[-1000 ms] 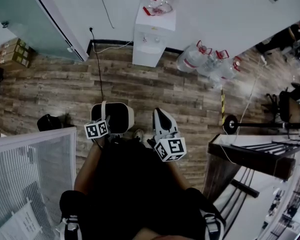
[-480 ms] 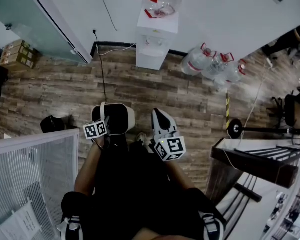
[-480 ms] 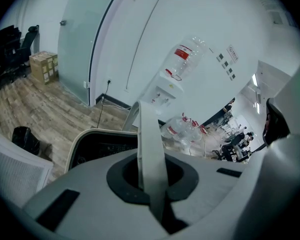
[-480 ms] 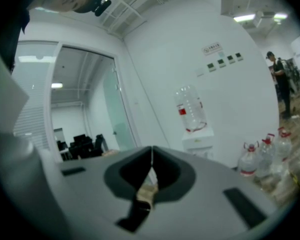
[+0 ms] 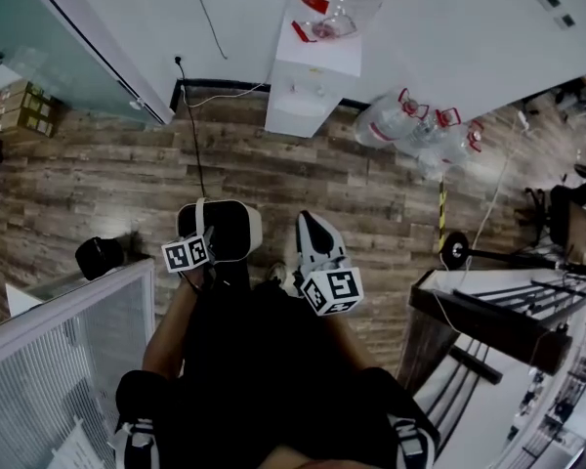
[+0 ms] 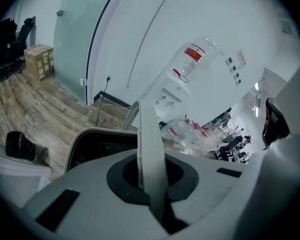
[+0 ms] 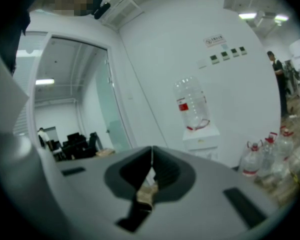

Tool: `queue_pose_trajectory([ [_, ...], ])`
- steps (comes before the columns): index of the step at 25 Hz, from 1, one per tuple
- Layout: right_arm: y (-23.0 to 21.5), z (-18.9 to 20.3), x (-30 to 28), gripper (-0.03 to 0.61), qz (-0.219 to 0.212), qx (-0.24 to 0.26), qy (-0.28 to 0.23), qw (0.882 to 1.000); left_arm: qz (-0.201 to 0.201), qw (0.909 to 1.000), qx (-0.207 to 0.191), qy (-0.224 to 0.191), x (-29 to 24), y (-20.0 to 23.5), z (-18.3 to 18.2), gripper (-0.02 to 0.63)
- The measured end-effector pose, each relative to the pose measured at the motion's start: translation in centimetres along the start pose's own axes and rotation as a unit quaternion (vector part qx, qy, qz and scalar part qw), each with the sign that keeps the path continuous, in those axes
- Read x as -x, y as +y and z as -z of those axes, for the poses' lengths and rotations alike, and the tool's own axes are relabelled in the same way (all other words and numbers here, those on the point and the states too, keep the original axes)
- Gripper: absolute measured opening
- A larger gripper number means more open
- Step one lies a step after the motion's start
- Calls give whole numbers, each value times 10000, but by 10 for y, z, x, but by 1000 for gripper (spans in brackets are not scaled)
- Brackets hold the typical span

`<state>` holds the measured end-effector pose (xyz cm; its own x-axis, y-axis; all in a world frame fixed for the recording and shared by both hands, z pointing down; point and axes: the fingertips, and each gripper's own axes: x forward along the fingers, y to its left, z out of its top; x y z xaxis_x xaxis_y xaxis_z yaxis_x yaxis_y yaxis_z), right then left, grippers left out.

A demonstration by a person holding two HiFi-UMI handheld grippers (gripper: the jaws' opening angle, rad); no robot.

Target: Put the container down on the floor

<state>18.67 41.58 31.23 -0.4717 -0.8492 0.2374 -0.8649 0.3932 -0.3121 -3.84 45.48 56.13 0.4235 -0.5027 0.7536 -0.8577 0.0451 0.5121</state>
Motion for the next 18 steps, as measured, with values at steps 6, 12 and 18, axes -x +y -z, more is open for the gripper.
queue_pose_trajectory([
  [6,17,-8,-80,34,193,-27,24,9998,153,9997,-96,168,-21,28,-53,25],
  [12,32,-24,-148,34,435,42,32,9990,293,9990,-207,272,-38,52,-110,25],
  [18,43,-29,-195,34,388,108,88,9991,321,9989,-247,241,-58,69,-157,25],
])
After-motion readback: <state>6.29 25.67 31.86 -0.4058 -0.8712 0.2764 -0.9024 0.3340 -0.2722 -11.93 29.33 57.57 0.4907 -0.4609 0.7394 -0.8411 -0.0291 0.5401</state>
